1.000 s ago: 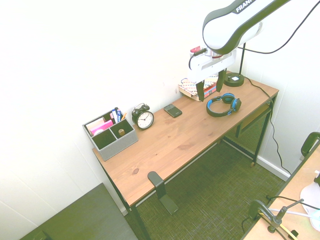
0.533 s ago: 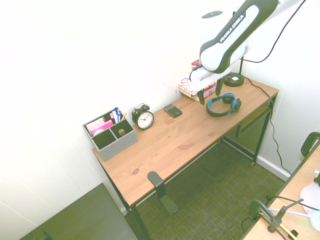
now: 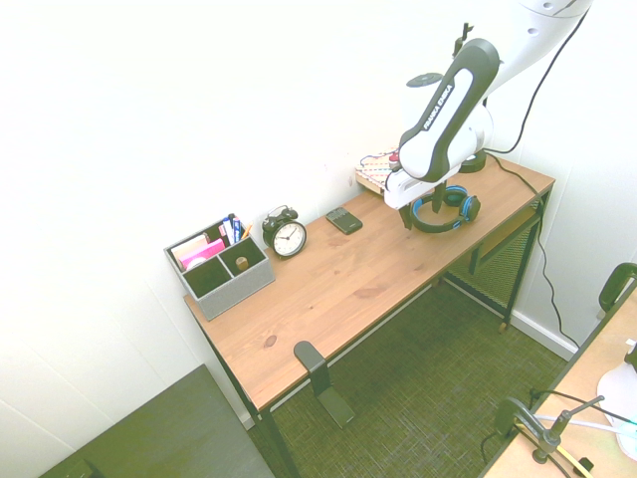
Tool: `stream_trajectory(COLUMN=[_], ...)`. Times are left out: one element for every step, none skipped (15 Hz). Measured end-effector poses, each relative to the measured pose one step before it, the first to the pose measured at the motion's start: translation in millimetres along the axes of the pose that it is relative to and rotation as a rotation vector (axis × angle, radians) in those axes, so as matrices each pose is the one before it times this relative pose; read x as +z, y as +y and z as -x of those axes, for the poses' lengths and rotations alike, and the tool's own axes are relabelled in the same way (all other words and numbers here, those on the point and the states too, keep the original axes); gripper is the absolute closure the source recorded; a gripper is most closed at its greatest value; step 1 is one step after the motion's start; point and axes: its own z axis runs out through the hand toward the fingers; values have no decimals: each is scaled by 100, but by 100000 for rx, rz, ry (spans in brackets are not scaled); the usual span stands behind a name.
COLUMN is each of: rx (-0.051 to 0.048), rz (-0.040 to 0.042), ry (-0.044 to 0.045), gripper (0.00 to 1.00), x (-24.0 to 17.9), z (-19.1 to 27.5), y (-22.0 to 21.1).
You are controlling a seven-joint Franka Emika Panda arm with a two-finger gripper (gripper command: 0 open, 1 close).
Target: Hang the headphone
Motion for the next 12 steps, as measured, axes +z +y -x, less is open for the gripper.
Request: stream_trajectory(rx=[9, 93, -244, -119, 144, 133, 184, -9, 5, 211, 318, 409], rz=[12, -66, 153, 274, 247, 377, -77, 95, 292, 393, 268, 380], ry=[-42, -66, -138, -142, -92, -173, 20, 53, -38, -241, -207, -266], gripper=[100, 100, 100, 100, 100, 100, 100, 100, 100, 100, 100, 100], x=[483, 408, 460, 463, 440, 457, 186, 155, 62, 68, 92, 232], z=[-482, -394, -278, -188, -226, -126, -187, -172, -144, -99, -78, -51], y=[-276, -265, -212, -190, -166, -177, -313, -242, -178, -48, 37, 155])
